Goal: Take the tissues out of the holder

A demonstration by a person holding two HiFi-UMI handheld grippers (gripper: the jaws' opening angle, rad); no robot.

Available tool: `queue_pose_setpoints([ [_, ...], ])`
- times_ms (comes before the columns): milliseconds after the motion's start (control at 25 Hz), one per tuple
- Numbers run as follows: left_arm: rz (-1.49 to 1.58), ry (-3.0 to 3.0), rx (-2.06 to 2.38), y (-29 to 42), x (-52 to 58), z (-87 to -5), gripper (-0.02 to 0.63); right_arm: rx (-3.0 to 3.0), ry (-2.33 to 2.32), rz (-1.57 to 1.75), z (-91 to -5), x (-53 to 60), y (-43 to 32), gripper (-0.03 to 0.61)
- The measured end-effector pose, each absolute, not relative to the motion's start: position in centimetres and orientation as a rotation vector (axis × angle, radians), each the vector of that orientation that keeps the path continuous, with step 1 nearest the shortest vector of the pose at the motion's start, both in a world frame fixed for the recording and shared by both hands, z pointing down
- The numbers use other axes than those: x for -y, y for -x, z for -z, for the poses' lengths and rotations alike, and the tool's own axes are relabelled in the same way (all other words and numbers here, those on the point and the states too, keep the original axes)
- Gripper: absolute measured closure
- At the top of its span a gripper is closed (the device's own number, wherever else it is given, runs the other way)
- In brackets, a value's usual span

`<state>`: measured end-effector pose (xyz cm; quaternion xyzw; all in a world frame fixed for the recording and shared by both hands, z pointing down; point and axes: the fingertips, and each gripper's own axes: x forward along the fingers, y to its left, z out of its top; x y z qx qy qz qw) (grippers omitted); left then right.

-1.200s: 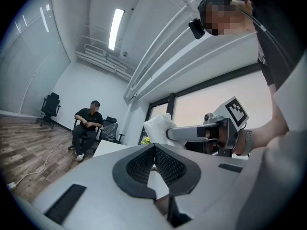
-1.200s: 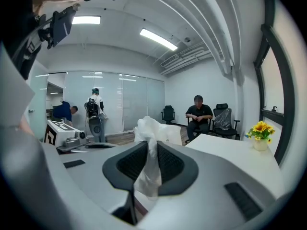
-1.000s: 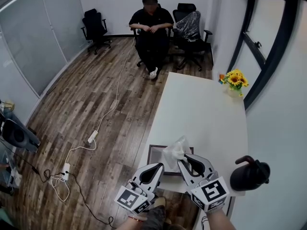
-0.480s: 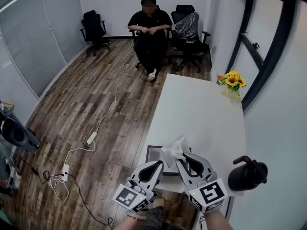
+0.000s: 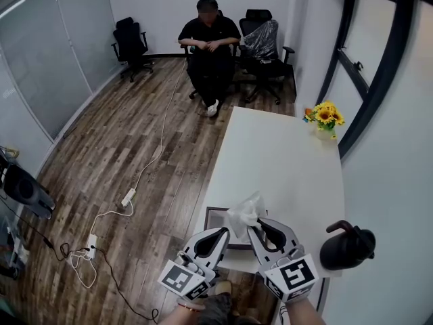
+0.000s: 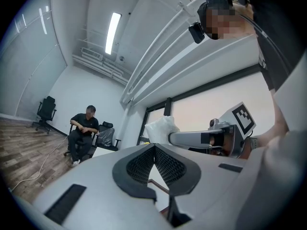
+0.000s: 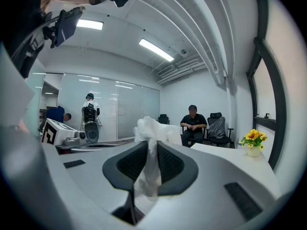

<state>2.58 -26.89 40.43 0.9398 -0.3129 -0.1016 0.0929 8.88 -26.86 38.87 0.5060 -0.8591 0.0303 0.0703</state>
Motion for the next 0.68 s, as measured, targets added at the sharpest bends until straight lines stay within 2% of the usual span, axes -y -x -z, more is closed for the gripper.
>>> queue_pose_setpoints([
  [680,0.303,-2.785,0.916,-2.3,26.8,-41.2,0.606,2.564,-1.532,-0.142,-40.1,26.9,-9.0,0.514],
])
